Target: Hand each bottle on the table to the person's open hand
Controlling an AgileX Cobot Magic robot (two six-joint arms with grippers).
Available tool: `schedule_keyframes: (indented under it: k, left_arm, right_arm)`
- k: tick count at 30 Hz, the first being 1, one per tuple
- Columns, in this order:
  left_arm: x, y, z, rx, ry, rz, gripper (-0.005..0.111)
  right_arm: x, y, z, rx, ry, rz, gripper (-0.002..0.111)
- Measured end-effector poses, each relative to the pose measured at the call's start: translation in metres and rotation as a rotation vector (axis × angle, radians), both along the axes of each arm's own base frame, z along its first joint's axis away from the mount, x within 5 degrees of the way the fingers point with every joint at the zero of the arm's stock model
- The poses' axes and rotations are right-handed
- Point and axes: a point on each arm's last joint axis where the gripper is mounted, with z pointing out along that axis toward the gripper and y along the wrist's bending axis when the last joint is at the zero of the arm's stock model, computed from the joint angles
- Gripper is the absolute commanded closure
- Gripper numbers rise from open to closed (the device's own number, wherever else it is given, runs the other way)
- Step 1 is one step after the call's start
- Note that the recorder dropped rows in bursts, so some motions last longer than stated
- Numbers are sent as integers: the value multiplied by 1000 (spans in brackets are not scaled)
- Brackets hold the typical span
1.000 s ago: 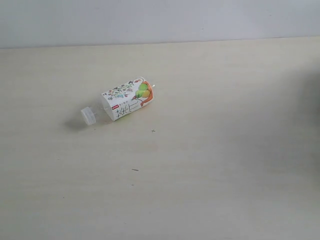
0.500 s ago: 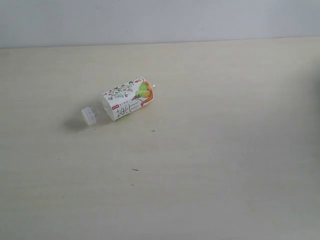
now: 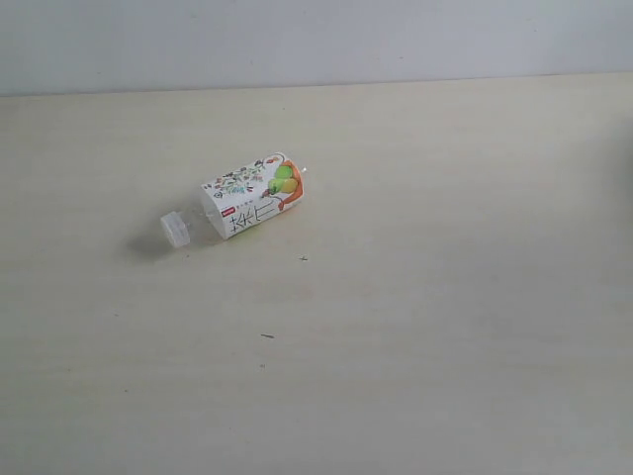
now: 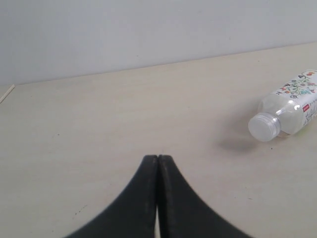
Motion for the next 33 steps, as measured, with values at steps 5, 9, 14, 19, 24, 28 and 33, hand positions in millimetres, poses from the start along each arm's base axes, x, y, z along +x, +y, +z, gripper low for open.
schedule_keyframes:
  k: [5, 9, 14, 19, 24, 28, 33]
  left_arm:
    - [0, 0, 0, 0, 0, 0, 106]
    - [0, 0, 0, 0, 0, 0, 106]
    - [0, 0, 0, 0, 0, 0, 106]
    - [0, 0, 0, 0, 0, 0, 106]
    - [0, 0, 0, 0, 0, 0, 106]
    - [0, 0, 0, 0, 0, 0, 106]
    - [0, 0, 0, 0, 0, 0, 106]
  right_arm:
    - [0, 0, -1, 7, 16, -5, 108]
    - [0, 0, -4, 23, 40, 18, 108]
    - [7, 4, -17, 6, 94, 85, 108]
    - [15, 16, -46, -92, 208, 203, 108]
    - [16, 17, -39, -123, 159, 238, 108]
    - [22, 19, -19, -129, 120, 226, 108]
    - [48, 33, 17, -164, 150, 229, 108]
